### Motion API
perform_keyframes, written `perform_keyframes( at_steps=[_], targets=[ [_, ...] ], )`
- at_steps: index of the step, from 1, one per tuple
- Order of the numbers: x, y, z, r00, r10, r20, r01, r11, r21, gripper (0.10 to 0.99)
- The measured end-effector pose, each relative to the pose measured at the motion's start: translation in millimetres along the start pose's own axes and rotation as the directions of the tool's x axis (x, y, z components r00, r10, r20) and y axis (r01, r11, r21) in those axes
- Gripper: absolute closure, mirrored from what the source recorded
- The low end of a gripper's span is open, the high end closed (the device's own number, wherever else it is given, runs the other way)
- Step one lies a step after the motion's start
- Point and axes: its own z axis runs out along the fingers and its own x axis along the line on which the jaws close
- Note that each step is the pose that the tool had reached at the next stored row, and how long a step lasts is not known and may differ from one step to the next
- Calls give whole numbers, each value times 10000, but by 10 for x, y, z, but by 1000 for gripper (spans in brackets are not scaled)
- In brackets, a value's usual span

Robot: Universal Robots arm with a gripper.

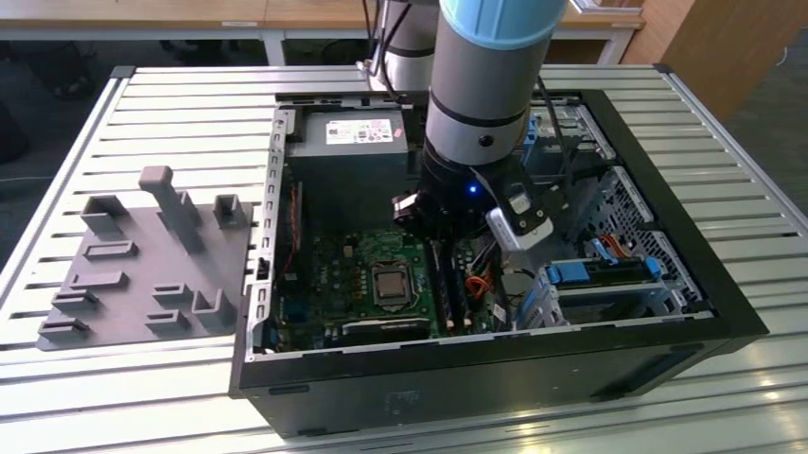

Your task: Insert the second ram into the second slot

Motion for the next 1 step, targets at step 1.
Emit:
perform_keyframes(
  at_steps=[1],
  targets=[
    [0,0,0,10000,0,0,0,10000,0,980]
  ],
)
